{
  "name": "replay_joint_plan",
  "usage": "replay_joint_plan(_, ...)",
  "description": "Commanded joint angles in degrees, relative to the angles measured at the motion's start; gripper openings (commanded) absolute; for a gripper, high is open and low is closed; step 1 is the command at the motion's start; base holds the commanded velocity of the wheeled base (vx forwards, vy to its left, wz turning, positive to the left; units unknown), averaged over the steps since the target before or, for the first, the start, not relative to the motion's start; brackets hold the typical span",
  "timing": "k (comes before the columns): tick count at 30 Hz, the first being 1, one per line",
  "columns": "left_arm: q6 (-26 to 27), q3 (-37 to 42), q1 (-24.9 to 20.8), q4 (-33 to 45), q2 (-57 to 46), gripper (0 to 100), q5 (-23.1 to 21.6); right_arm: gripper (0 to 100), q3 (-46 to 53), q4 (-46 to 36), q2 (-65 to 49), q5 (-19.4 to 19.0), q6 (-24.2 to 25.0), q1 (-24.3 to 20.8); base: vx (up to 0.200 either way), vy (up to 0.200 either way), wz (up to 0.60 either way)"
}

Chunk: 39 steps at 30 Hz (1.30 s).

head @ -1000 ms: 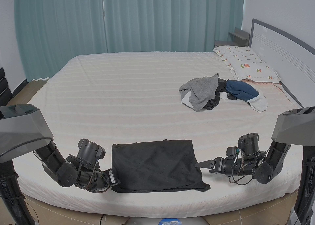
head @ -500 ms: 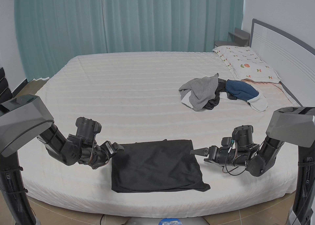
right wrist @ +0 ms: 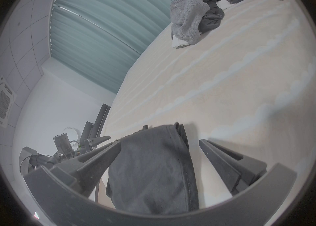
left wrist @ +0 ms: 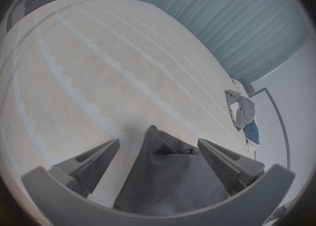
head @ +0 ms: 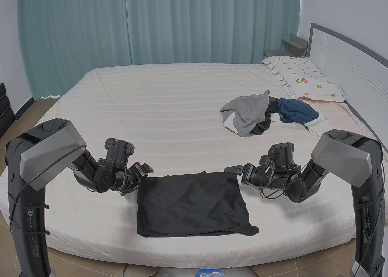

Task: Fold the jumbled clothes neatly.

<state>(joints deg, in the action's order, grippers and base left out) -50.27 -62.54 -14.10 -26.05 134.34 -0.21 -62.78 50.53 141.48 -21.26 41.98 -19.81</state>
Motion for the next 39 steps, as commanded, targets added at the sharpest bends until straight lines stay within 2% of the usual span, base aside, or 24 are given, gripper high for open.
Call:
replay_joint_plan(1,0.09,-0.48,-0.05,-0.14,1.45,0,0.56,100,-3.75,-0.7,3.36,0.25,0.03,-0.23,0.0,0.0,0.0)
replay_joint_plan(2,0.0,-0.48,-0.05,-0.14,1.45,0,0.65,0,-4.28,-0.87,3.54,0.25,0.12,-0.23,0.0,0.0,0.0)
replay_joint_plan(10,-0.18,-0.57,0.04,-0.14,1.45,0,0.91,0,-8.41,-1.84,6.0,3.86,0.12,0.12,0.0,0.0,0.0)
replay_joint_plan(15,-0.35,-0.3,0.39,-0.14,1.36,0,2.32,0,-8.59,-1.22,5.56,3.95,0.29,0.47,0.0,0.0,0.0)
replay_joint_plan(26,-0.53,-0.48,0.57,-0.14,1.27,0,2.32,0,-8.5,-1.05,5.47,4.3,0.29,0.39,0.0,0.0,0.0)
replay_joint_plan(27,-0.61,-0.48,0.57,-0.14,1.19,100,2.23,0,-8.59,-1.05,5.56,4.56,0.29,0.39,0.0,0.0,0.0)
replay_joint_plan(28,-0.7,-0.39,0.57,-0.14,1.1,100,2.14,0,-8.59,-1.05,5.56,4.74,0.29,0.39,0.0,0.0,0.0)
replay_joint_plan(29,-0.79,-0.48,0.57,-0.05,1.01,100,1.7,100,-8.67,-1.14,5.47,4.74,0.2,0.3,0.0,0.0,0.0)
replay_joint_plan(35,-1.41,-0.48,1.1,-0.14,0.92,100,1.61,100,-7.18,1.15,4.24,5.09,0.29,0.39,0.0,0.0,0.0)
replay_joint_plan(39,-2.02,3.04,2.68,-0.4,-2.5,100,0.21,100,5.13,5.02,-3.5,4.39,1.26,1.97,0.0,0.0,0.0)
